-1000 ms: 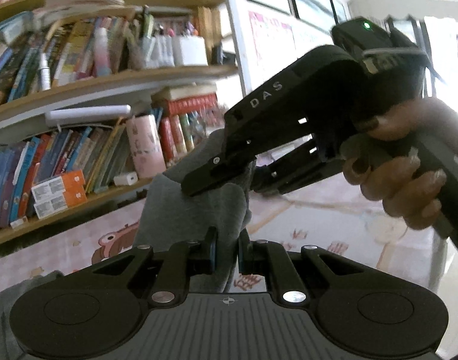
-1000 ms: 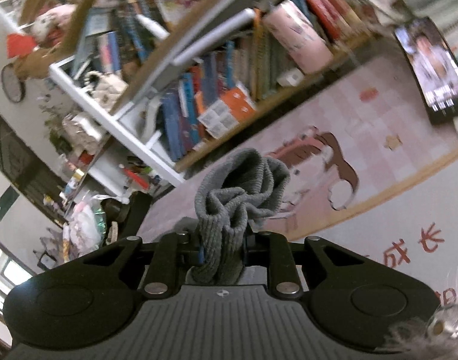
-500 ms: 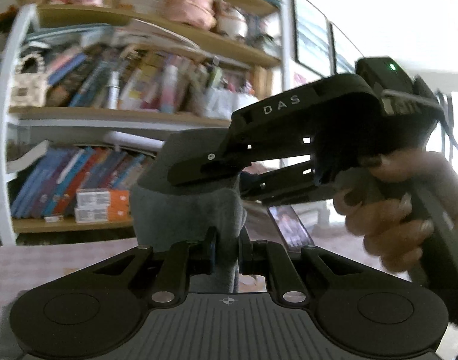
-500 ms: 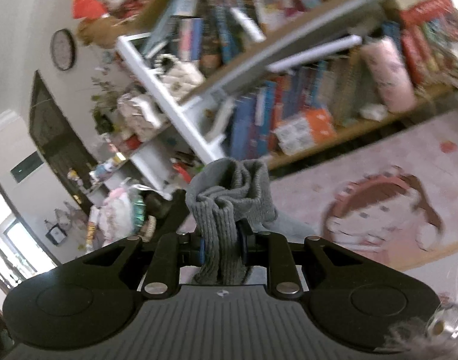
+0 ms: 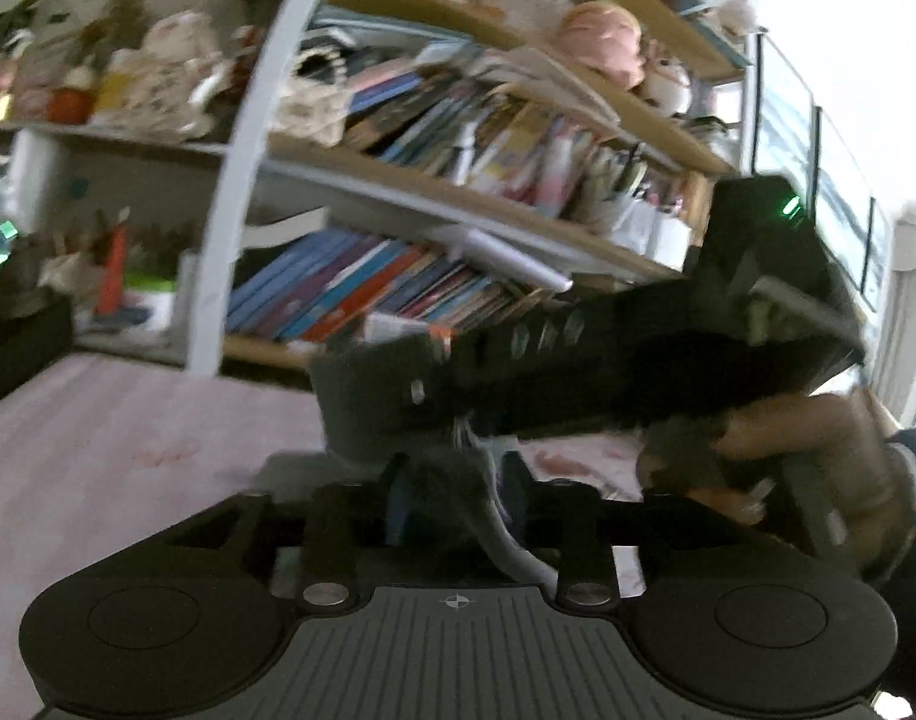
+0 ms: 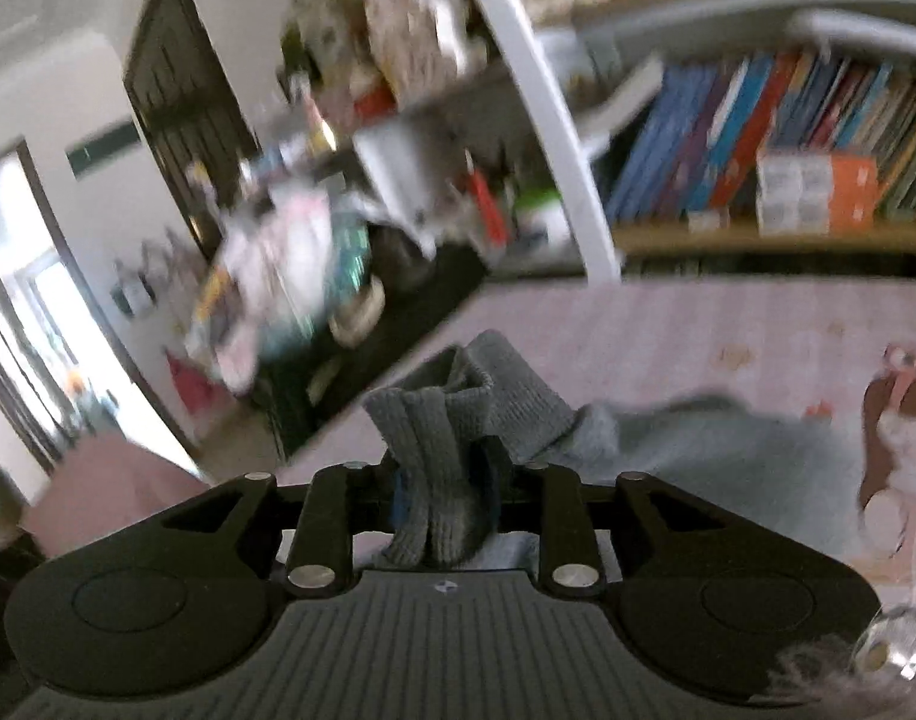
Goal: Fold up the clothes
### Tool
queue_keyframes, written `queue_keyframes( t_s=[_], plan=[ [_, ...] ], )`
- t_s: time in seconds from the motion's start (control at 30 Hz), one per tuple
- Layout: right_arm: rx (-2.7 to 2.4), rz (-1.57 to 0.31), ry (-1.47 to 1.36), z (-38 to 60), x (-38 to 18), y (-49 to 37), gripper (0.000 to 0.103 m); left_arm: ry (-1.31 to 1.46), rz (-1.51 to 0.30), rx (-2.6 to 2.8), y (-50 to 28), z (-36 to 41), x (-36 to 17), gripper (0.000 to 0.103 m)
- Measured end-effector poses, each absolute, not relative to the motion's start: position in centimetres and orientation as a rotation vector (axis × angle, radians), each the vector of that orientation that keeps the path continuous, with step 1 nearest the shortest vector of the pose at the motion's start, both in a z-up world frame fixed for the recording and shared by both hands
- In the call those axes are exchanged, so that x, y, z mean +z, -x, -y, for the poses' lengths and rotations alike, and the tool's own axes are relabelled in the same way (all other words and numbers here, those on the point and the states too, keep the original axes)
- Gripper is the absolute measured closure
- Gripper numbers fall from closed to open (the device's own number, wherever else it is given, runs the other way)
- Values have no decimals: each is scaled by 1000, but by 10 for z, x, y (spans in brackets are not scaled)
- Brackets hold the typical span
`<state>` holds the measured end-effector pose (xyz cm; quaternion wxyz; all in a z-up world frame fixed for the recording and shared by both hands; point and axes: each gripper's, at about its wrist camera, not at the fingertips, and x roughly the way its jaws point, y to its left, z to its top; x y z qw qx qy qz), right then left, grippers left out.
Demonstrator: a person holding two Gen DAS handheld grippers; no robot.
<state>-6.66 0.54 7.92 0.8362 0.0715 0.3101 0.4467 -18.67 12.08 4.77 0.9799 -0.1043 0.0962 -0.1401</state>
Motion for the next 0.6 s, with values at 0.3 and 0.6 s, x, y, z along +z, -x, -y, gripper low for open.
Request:
queue_keyframes(
  t_s=[0.3, 0.6],
  plan=[
    [1054, -741, -261, -1, 52, 70, 52, 250, -208, -209, 205, -156, 34, 29],
    [858, -604, -328, 89, 58, 89, 45, 289, -203, -153, 187, -161, 34, 37]
  ],
)
